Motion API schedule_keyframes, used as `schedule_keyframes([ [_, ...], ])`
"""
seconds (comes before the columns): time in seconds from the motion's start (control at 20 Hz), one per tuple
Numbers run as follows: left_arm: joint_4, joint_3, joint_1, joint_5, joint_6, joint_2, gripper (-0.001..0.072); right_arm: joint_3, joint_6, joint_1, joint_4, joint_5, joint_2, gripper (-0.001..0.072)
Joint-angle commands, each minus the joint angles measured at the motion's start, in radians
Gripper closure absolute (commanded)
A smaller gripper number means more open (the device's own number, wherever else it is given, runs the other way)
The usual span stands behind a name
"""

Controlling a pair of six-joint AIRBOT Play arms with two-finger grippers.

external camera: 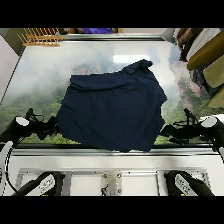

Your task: Fold the clothes and pants, and hang the long-sleeved shirts on hangers.

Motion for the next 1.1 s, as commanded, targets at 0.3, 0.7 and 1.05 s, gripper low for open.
schedule_keyframes([
  [0.3, 0.009, 0.002, -0.002, 0.008, 0.011, 0.122, 0.0696, -0.109, 0.013, 0.316, 0.182, -0.23, -0.048, 0.0062],
  [0.7, -0.011, 0.009, -0.002, -0.001, 0.011, 0.129, 0.0695, -0.099, -0.04, 0.441, 0.24, -0.274, -0.079, 0.0695],
  [1.05, -0.251, 0.512, -0.006, -0.004, 0.035, 0.427, 0.0695, 0.544, -0.138, 0.27, 0.227, -0.145, 0.205, 0.0697],
])
